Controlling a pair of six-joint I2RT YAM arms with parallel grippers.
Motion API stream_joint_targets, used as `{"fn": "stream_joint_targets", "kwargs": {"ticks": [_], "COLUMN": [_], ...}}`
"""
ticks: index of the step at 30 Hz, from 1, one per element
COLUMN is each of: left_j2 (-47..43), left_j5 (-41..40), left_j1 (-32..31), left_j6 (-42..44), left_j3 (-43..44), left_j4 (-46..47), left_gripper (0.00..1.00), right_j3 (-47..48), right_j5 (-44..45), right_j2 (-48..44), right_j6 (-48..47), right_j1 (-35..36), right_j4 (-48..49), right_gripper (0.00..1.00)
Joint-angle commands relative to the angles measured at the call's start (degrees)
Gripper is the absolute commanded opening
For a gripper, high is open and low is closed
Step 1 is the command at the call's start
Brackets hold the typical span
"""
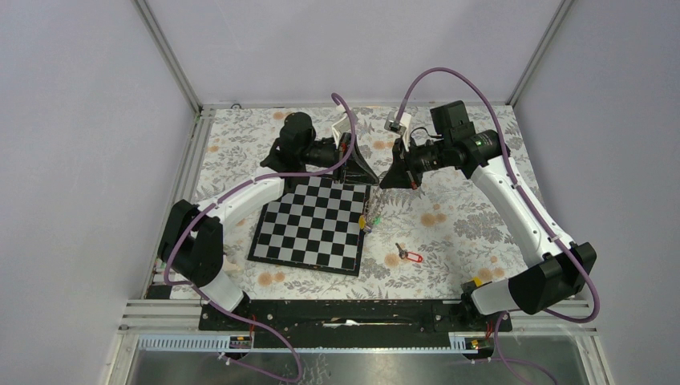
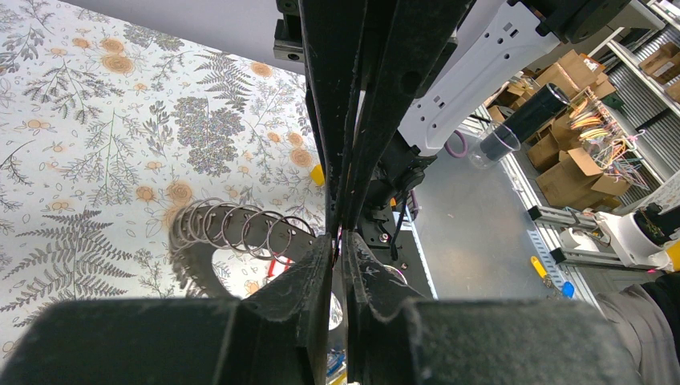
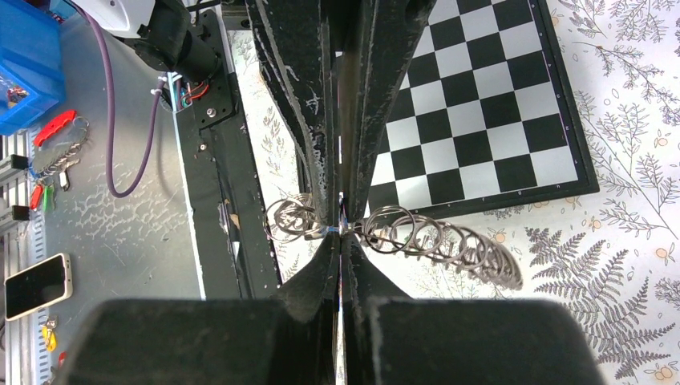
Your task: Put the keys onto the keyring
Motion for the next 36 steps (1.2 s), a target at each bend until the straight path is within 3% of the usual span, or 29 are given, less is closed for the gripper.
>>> {"fn": "stream_joint_targets", "kwargs": {"ticks": [1,7,14,22,25,28,31,36], "left_j2": [-2.4,-2.7,-2.8,-3.0,-3.0,-3.2,-3.5,-4.1], "left_j5": [0.9,0.9,0.8,0.6,0.6,0.7,0.1,-3.7], "left_j1": [-0.2,-0.2,-0.2,-0.1,-0.2,-0.1,0.0,0.0], "left_j6": [1.3,2.2,2.2,2.1,1.9,2.2,7.9,19.9], "left_j3": [0.2,0.2,0.2,0.5,0.4,0.6,2.6,6.2], "left_j4": [1.5,0.6,0.4,0.6,0.7,0.2,-6.9,-21.0], "left_gripper": [0.13,0.17,0.10,0.13,0.00,0.00,0.00,0.00], "right_j3": [1.1,0.8,0.4,-0.1,-0.2,-0.4,-1.0,-2.6], "right_j5": [-2.6,-2.9,-3.0,-2.9,-2.8,-2.3,-1.5,0.0], "right_j2": [-1.3,-1.3,-1.5,-1.5,-1.5,-1.8,-2.7,-5.0], "right_j6": [1.0,1.3,1.5,1.6,1.5,1.6,2.1,1.8], "right_j1": [-0.4,-0.9,-1.2,-1.2,-1.3,-1.5,-2.1,-3.4], "right_j4": [2.5,2.9,3.1,3.1,3.1,3.3,3.9,4.2], "right_gripper": [0.00,0.00,0.00,0.00,0.00,0.00,0.13,0.43]}}
